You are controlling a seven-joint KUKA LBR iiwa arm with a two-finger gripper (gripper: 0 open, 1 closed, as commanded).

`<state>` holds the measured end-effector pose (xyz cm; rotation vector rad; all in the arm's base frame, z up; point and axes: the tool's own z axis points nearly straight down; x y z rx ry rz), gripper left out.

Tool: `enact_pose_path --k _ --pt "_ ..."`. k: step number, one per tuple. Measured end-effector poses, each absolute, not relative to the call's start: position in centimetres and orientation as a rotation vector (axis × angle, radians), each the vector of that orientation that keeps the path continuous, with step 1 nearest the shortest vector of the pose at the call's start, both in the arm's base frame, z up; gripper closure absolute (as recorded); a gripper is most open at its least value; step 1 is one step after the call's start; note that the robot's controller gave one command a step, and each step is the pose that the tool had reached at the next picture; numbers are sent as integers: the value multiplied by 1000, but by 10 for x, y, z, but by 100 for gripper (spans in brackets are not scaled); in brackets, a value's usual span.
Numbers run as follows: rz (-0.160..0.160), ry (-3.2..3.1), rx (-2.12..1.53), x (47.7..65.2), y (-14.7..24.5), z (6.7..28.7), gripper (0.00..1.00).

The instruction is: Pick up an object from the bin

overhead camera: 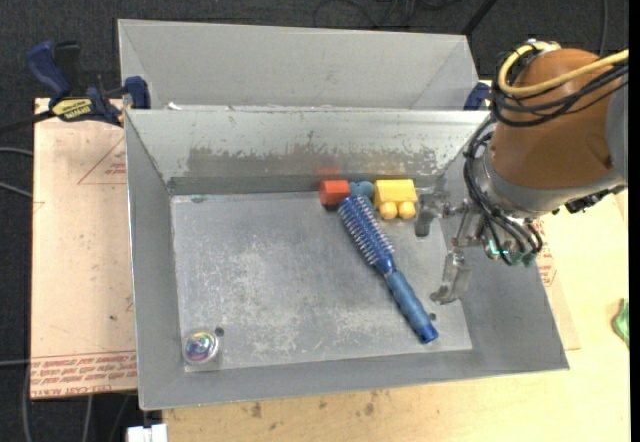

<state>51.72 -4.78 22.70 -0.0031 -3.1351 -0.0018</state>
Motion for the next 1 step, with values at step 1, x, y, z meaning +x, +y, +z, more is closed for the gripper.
enact_pose_path --k 1 --pt "-2 -3117 -394 540 -38 98 0"
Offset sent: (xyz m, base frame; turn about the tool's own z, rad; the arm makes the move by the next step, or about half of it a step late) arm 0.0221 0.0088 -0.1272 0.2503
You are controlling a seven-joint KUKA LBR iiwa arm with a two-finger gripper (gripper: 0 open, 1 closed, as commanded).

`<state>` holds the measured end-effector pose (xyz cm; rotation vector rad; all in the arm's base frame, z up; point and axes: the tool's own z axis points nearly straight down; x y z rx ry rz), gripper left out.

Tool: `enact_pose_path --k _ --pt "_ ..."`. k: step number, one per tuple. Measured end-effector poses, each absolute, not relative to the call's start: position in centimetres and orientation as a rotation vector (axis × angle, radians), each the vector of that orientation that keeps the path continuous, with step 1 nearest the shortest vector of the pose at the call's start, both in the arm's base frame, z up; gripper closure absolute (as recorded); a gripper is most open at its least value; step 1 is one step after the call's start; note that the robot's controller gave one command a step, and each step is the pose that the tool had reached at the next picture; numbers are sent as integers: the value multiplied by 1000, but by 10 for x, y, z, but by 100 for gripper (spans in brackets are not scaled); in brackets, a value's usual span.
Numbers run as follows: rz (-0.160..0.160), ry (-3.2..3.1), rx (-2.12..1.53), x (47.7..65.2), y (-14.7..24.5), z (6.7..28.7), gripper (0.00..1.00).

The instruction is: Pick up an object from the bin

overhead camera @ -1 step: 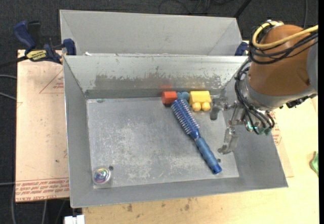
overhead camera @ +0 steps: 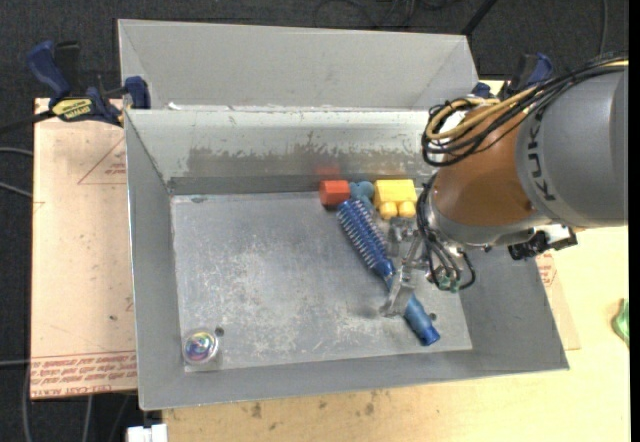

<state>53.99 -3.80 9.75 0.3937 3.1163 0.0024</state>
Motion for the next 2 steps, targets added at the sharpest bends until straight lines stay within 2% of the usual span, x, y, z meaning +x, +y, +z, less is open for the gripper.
enact_pose_path --k 1,2 --pt "0 3126 -229 554 -27 100 0" --pt "3 3115 -368 593 5 69 0"
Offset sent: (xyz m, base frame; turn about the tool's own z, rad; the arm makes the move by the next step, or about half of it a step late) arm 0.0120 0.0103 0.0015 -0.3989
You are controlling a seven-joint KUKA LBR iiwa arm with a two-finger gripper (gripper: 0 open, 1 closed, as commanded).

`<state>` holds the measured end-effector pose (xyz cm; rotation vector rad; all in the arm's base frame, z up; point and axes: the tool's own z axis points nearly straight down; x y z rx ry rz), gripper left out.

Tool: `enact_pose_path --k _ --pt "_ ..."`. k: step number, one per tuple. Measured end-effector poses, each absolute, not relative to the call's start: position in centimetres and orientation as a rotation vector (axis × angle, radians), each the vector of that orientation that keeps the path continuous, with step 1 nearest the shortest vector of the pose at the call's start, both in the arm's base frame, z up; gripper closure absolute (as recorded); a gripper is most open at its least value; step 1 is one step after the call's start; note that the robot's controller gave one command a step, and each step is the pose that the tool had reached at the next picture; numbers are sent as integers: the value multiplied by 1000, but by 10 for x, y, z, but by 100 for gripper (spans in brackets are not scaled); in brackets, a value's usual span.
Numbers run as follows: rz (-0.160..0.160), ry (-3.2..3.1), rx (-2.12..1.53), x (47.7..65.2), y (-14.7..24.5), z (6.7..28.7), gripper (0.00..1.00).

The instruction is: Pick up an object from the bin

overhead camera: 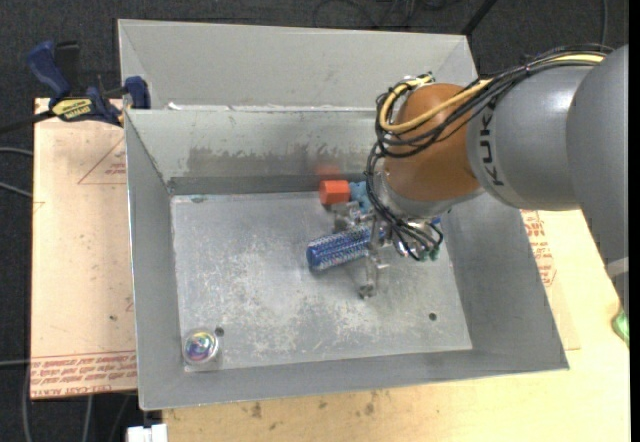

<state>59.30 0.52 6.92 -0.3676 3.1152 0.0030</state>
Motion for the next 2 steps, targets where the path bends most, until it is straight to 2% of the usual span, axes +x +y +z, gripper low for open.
enact_pose_path --k 1,2 --pt "2 3119 -365 592 4 69 100" --pt "0 3117 -303 587 1 214 100"
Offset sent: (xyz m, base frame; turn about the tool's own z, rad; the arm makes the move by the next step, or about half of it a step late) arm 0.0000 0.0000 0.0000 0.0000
